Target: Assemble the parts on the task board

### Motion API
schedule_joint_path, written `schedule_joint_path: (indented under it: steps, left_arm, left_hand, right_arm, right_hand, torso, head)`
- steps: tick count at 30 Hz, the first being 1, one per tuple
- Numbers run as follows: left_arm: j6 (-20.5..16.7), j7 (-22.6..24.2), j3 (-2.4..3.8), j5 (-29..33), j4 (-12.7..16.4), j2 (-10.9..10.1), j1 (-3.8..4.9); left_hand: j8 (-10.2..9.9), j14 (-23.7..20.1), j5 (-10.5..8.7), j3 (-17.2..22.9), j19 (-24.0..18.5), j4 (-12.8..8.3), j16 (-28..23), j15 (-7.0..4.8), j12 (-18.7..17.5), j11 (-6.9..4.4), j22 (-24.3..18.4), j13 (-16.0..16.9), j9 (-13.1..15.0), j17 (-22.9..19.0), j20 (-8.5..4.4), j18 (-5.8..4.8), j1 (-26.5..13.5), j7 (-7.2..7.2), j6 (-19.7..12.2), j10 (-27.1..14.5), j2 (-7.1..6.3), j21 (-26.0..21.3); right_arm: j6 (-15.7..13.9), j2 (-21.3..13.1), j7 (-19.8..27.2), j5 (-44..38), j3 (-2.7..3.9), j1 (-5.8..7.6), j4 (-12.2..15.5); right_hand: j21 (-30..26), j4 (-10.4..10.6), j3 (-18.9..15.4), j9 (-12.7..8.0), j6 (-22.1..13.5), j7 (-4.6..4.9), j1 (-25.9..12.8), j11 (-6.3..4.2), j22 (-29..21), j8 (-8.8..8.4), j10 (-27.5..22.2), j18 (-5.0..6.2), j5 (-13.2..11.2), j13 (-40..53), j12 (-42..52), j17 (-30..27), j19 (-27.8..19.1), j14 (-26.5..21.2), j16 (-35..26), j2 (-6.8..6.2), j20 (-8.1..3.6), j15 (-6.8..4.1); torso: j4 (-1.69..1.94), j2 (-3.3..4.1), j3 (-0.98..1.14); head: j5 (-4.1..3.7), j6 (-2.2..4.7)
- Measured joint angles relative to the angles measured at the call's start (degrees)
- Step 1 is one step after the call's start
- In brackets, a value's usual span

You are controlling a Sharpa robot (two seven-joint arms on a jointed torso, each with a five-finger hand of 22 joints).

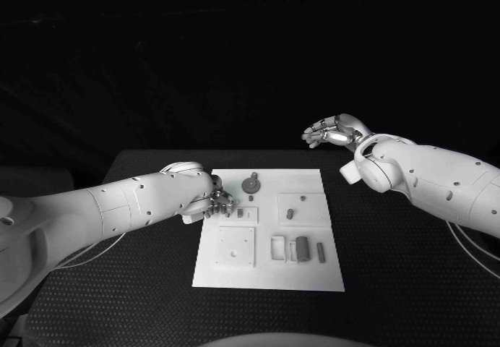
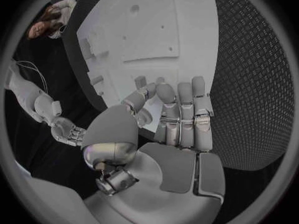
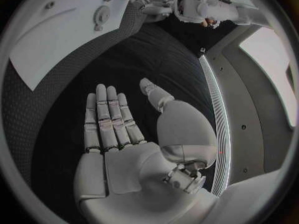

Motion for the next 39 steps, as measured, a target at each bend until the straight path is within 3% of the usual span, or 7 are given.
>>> schedule_joint_path:
  steps: [4,8,11,18,22,33,39]
  left_arm:
    - [0.0,0.0,-0.02,-0.6,0.0,0.1,-0.03]
    - [0.1,0.0,-0.01,-1.7,0.4,0.0,0.00]
    - [0.2,0.1,0.01,-2.0,0.5,-0.1,0.00]
    - [0.0,0.2,-0.11,-2.7,0.5,-0.4,-0.21]
    - [-0.2,0.2,-0.10,-2.8,0.6,-0.6,-0.21]
    - [-1.3,0.7,0.06,-3.0,1.2,-1.8,-0.22]
    - [-2.2,2.1,2.17,-0.2,2.4,-3.5,-0.15]
  left_hand:
    - [-0.4,0.0,-2.28,0.4,0.0,-0.4,0.0,0.00,0.0,0.00,0.0,-0.5,0.3,-0.5,0.00,0.00,-0.3,0.00,0.0,0.0,0.30,0.2]
    - [-1.3,0.0,-8.31,0.9,-0.1,0.1,0.0,0.00,-0.7,0.12,0.0,-1.6,0.4,-1.6,0.15,0.00,0.0,0.00,0.0,-0.1,0.61,0.4]
    - [-2.1,-0.1,-9.96,-0.3,-0.3,1.4,0.0,0.14,-0.7,0.54,0.0,-2.0,0.4,-2.0,0.30,0.00,0.0,-0.11,0.1,-0.5,0.58,0.4]
    - [-4.7,-1.6,-13.77,-4.6,-1.4,3.0,0.0,0.31,-0.7,1.25,0.0,-2.1,-1.1,-2.9,0.31,0.00,-4.5,-1.16,1.2,-1.3,-3.80,-0.4]
    - [-5.2,-2.3,-14.59,-4.9,-1.6,4.3,0.0,0.40,-0.7,1.25,0.0,-2.1,-1.4,-3.3,0.50,0.00,-5.7,-1.32,1.4,-1.3,-5.67,-0.8]
    - [-5.9,-2.9,-15.05,-4.8,-2.1,5.5,0.1,0.62,-0.7,1.27,0.0,-2.1,-1.7,-3.6,0.62,0.01,-6.1,-1.56,1.1,-1.3,-6.58,-1.2]
    - [-7.3,-6.5,-15.05,-4.8,-5.3,5.5,-0.8,1.69,-2.7,3.23,0.0,-3.3,-2.2,-4.7,1.77,0.01,-6.1,-0.25,-2.0,-7.9,-6.54,-3.3]
  right_arm:
    - [0.0,0.0,0.0,0.0,0.00,0.00,0.0]
    - [0.0,-0.1,0.0,0.0,0.00,0.00,0.0]
    - [0.0,-0.1,0.0,0.0,0.00,0.00,0.0]
    - [0.0,0.0,0.0,0.0,0.00,0.00,0.0]
    - [0.0,0.0,0.0,0.0,0.00,0.00,-0.1]
    - [0.0,0.0,0.0,0.0,0.00,0.00,-0.1]
    - [0.0,0.0,0.0,0.0,0.00,-0.01,-0.1]
  right_hand:
    - [0.0,0.0,0.0,0.0,0.0,0.00,0.0,0.00,0.0,0.00,0.0,0.00,0.0,0.0,0.0,0.0,0.0,-0.1,0.0,0.00,0.00,0.07]
    - [0.0,0.0,0.0,0.0,0.0,0.00,0.0,0.00,0.0,0.00,0.0,0.00,0.0,0.0,0.0,0.0,0.0,-0.1,0.0,0.00,0.00,0.07]
    - [0.0,0.0,0.0,0.0,0.0,0.00,0.0,0.00,0.1,0.00,0.0,0.00,0.0,0.0,0.0,0.0,0.0,-0.1,0.0,0.00,0.00,0.07]
    - [-0.2,0.0,0.0,-0.1,0.0,0.00,0.2,0.00,0.1,0.00,0.0,0.00,0.0,0.0,0.0,0.0,0.0,-0.1,0.0,-0.23,0.00,0.07]
    - [-0.2,0.0,0.0,-0.1,-0.4,0.02,0.2,0.00,0.1,0.00,0.0,0.00,0.0,-0.1,0.0,0.0,0.0,-0.1,0.0,-0.23,0.00,0.07]
    - [-0.5,0.0,0.0,-0.1,-0.4,0.01,0.2,0.00,0.2,0.00,0.0,0.00,0.0,-0.1,-0.2,0.0,0.0,-0.3,-0.2,-0.23,0.00,0.28]
    - [-0.5,0.0,0.0,-0.2,-0.4,0.01,0.2,0.00,0.2,0.00,0.0,0.00,0.0,-0.1,-0.2,0.0,0.0,-0.3,-0.2,-0.23,0.00,0.27]
  torso:
    - [-0.01,0.01,0.00]
    - [-0.01,0.01,0.00]
    - [-0.01,0.01,-0.03]
    - [0.01,0.01,-0.05]
    - [0.01,0.02,-0.07]
    - [0.03,0.01,-0.08]
    - [0.03,0.01,-0.08]
  head:
    - [-0.05,-0.01]
    - [-0.13,-0.04]
    - [-0.15,-0.08]
    - [-0.26,-0.08]
    - [-0.27,-0.08]
    - [-0.29,-0.06]
    - [-0.39,0.11]
